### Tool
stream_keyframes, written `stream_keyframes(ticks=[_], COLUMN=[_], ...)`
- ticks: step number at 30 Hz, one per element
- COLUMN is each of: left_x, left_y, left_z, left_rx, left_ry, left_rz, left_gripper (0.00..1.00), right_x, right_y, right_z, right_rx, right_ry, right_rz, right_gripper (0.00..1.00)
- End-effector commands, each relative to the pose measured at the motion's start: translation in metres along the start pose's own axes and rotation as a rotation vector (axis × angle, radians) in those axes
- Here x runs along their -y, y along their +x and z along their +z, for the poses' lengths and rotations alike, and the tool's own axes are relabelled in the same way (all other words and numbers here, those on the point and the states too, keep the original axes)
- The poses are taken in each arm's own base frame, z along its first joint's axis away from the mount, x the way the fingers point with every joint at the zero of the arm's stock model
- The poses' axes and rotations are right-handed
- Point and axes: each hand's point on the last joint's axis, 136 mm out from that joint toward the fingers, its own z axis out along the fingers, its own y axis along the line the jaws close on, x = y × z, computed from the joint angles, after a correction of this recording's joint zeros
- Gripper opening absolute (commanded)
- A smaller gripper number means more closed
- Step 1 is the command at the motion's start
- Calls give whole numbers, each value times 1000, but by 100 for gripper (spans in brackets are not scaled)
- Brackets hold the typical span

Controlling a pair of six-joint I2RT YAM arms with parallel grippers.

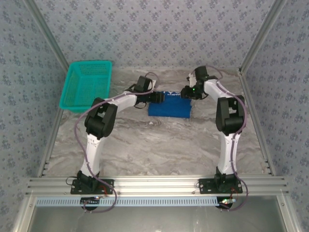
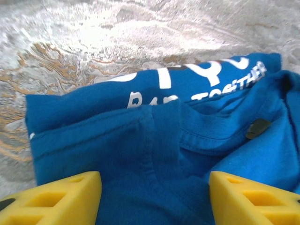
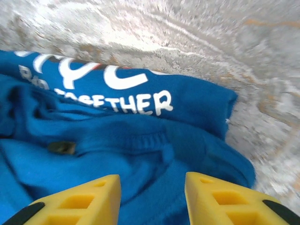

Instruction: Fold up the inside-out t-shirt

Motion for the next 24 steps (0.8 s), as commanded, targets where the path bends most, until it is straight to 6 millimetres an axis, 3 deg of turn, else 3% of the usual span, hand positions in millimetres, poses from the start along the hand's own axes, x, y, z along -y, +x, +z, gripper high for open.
stream_keyframes(ticks=[1,4,9,13,19,24], left_x=[27,24,9,-1,-9,-13], left_y=[-37,-36,-16,6,30,39], left_z=[-52,-76,-119,-144,-167,-181], left_rx=[85,88,101,99,100,96], left_ry=[30,-7,-58,-93,-118,-139], left_rz=[-5,-38,-106,-124,-145,-137], left_gripper=[66,69,70,70,71,71], right_x=[-37,-71,-118,-134,-93,-52], right_y=[-11,1,19,24,51,81], right_z=[-51,-49,-19,9,51,55], right_rx=[90,95,87,62,-73,-205], right_ry=[-12,-52,-93,-77,120,306], right_rz=[-73,-68,-2,14,75,67], right_gripper=[46,48,50,52,54,55])
